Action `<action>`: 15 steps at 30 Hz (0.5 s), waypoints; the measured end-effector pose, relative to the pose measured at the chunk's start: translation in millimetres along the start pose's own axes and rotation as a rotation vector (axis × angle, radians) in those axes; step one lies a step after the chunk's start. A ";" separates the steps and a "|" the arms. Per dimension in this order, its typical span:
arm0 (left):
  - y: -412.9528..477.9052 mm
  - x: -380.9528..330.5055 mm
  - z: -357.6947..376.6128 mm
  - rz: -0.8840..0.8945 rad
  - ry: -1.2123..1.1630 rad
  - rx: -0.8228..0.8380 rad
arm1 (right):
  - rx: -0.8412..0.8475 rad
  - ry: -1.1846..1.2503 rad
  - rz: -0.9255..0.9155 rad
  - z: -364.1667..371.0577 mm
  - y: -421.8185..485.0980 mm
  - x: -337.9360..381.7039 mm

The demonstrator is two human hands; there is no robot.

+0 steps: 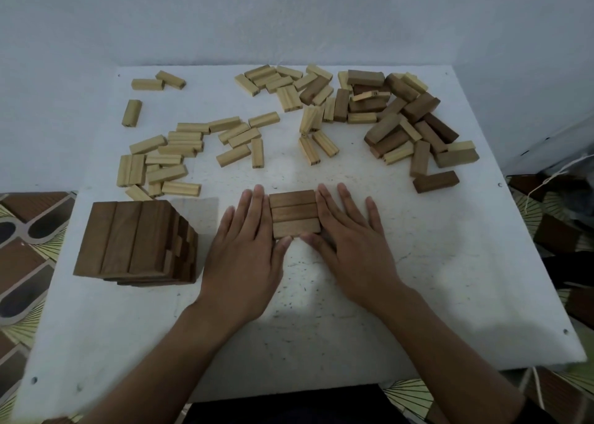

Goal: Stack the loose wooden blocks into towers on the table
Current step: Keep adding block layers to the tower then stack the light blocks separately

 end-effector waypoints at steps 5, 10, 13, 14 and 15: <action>-0.8 0.6 -0.3 -0.024 -0.023 -0.032 | -0.019 -0.035 -0.001 1.6 -1.8 0.4; -0.6 0.4 -0.6 -0.035 -0.027 -0.037 | -0.017 -0.052 0.007 2.9 -1.2 -0.7; -1.5 1.1 -1.5 -0.038 -0.037 -0.038 | -0.016 -0.053 0.004 3.0 -1.0 -1.6; -1.8 1.6 -1.5 -0.039 -0.042 -0.039 | -0.016 -0.053 0.000 2.8 -1.2 -1.9; -1.8 1.8 -1.6 -0.040 -0.047 -0.042 | -0.014 -0.055 -0.006 2.6 -1.2 -1.9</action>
Point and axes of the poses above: each hand's wrist, its own y-axis towards the middle knuckle, its own z-axis out of the palm, x = y × z, the point moved 6 cm from there along y, towards the middle knuckle, and after that the axes turned 15 degrees about y, right-handed, at the moved point
